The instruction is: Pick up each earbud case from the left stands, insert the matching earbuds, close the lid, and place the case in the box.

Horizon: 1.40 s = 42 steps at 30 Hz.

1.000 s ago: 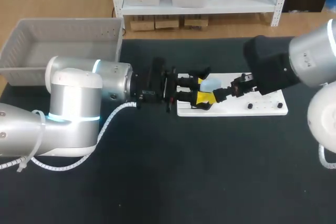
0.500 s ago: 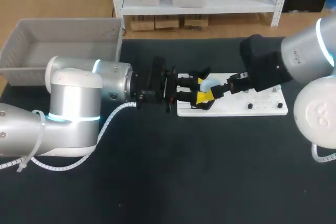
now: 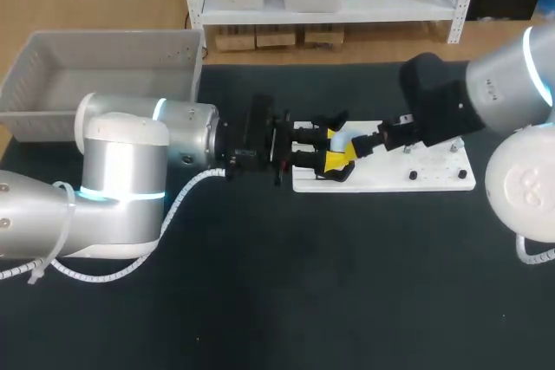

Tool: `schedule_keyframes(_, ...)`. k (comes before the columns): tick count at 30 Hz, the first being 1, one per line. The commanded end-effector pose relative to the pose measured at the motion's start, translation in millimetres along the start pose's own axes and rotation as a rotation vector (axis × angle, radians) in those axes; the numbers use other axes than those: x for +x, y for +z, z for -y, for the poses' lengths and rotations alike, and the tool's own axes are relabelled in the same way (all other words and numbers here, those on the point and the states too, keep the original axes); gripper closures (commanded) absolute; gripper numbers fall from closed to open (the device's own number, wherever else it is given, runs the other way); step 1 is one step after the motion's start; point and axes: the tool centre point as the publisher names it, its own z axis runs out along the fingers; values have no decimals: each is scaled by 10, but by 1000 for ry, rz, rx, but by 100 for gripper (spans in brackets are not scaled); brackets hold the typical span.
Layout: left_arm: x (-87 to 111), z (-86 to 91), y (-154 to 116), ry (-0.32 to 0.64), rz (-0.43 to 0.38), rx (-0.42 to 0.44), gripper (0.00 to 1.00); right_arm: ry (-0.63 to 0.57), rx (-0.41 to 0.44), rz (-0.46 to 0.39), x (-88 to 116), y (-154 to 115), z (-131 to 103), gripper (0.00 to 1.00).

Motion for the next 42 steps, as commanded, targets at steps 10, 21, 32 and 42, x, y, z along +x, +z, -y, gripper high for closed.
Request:
schedule_keyframes(10, 12, 7, -1, 3, 4, -4, 100, 12, 22, 5, -55, 12, 20, 0)
schedule_keyframes(21, 12, 7, -1, 3, 4, -4, 100, 17, 34, 45, -148, -76, 25, 0)
schedule_keyframes(32, 12, 7, -1, 3, 4, -4, 100, -111, 243, 127, -260, -452, 249, 0)
schedule_keyframes(42, 12, 7, -1, 3, 4, -4, 100, -248, 541, 54, -249, -605, 777, 0)
